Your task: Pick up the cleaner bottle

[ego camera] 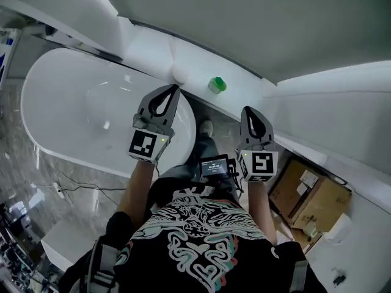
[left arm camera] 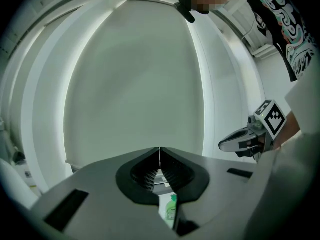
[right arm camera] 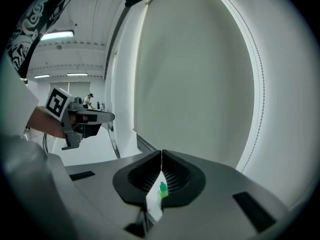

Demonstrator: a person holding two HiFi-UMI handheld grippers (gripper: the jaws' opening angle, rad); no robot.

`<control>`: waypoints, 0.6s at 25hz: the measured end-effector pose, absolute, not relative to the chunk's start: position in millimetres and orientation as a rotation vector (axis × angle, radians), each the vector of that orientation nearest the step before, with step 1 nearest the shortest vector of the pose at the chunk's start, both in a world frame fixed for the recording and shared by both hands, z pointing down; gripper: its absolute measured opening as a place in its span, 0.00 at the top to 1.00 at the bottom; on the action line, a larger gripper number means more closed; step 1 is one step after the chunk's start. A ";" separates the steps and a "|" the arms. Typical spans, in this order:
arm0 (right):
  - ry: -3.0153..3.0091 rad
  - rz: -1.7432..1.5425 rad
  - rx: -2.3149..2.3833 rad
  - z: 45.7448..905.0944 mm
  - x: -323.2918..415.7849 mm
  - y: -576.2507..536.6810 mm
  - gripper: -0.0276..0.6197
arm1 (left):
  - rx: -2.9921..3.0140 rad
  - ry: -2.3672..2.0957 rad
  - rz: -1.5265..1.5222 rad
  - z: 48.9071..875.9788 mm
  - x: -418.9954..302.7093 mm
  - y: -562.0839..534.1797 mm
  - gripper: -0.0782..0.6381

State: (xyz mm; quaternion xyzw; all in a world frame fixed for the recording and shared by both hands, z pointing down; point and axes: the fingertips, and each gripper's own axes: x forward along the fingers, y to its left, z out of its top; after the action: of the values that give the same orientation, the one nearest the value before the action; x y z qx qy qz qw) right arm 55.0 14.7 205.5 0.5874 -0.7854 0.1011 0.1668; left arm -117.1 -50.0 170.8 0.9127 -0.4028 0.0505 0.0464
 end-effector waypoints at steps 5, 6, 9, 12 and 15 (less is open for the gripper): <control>-2.232 0.283 1.661 237.3 62.2 10.3 0.91 | 2.772 -1.232 0.165 200.5 -111.2 -58.9 0.87; -2.233 0.285 1.659 244.5 62.7 8.5 0.91 | 2.766 -1.228 0.172 208.7 -110.2 -60.9 0.87; -2.245 0.281 1.652 265.6 64.3 -0.4 0.91 | 2.762 -1.204 0.191 233.8 -103.9 -68.4 0.87; -2.245 0.300 1.639 288.6 64.0 -8.2 0.91 | 2.762 -1.183 0.200 256.4 -98.2 -73.4 0.87; -2.269 0.323 1.642 306.2 62.7 -14.4 0.91 | 2.752 -1.170 0.222 280.9 -96.3 -78.0 0.87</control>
State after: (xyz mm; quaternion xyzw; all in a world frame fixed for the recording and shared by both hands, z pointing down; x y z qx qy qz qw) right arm 62.7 -14.4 306.2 0.5749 -0.7943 0.1130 0.1605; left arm -96.3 -78.0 280.9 0.9154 -0.3891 0.0738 0.0713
